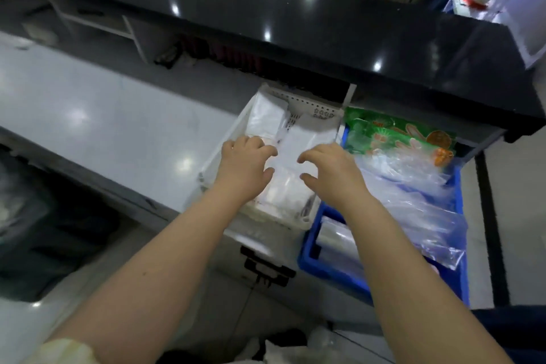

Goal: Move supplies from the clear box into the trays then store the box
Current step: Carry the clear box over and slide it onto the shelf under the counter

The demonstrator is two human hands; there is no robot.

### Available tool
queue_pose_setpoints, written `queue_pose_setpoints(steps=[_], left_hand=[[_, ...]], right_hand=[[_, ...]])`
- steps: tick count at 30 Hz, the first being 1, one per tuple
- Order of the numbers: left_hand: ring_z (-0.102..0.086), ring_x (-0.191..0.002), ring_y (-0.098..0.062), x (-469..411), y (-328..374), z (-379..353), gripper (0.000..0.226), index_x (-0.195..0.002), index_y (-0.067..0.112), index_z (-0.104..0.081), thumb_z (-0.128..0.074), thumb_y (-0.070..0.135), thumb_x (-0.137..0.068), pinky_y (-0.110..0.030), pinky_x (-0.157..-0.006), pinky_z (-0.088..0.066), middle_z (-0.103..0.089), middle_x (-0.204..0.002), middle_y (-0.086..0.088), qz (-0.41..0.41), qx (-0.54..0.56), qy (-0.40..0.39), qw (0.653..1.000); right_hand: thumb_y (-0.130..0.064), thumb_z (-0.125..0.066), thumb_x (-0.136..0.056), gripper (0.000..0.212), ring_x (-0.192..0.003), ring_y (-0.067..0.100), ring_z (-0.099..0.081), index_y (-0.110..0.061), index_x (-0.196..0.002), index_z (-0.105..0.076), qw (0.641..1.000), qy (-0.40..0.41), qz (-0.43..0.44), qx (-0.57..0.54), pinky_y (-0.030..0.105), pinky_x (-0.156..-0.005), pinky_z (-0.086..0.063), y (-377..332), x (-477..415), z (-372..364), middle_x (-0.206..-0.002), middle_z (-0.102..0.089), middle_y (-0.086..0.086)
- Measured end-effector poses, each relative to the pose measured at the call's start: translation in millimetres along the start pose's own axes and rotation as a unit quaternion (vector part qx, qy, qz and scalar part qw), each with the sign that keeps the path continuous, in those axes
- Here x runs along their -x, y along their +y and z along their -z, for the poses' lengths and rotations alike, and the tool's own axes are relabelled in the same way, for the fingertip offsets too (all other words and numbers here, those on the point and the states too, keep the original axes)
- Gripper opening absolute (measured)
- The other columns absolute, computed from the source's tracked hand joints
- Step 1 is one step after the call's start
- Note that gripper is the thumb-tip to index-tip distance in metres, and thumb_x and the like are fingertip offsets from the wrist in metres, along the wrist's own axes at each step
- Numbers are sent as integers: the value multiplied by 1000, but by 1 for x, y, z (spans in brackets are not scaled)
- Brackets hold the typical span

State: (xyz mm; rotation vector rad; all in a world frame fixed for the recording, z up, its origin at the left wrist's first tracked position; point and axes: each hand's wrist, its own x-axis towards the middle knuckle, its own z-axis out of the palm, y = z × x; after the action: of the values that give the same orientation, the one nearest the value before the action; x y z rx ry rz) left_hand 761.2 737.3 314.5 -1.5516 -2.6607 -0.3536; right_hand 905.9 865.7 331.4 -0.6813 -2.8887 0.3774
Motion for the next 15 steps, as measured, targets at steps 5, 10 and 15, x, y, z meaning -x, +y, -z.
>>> queue_pose_setpoints(steps=[5,10,15], left_hand=[[-45,-116,-25,68,-119,36,33,-120,32,-57,-56,37,-87,-42,-96,-29,-57,-122,2,103,7,45,994],[-44,-117,-23,174,-258,57,38,-122,34,-54,-58,41,-85,-43,-97,-31,-55,-122,4,205,-7,46,978],[-46,-112,-25,281,-397,74,40,-120,33,-54,-61,43,-83,-44,-92,-37,-56,-117,3,295,-19,50,954]], right_hand=[[-28,-65,-85,33,-115,25,-45,-26,-117,-60,995,-4,95,26,37,-93,-37,-125,-33,-31,-125,-58,-1],[-27,-66,-82,36,-112,26,-46,-23,-117,-61,978,-28,208,7,36,-89,-39,-294,-54,-97,-122,-58,-1],[-28,-65,-81,35,-112,32,-47,-21,-115,-62,949,-50,311,9,43,-88,-44,-464,-81,-163,-120,-59,5]])
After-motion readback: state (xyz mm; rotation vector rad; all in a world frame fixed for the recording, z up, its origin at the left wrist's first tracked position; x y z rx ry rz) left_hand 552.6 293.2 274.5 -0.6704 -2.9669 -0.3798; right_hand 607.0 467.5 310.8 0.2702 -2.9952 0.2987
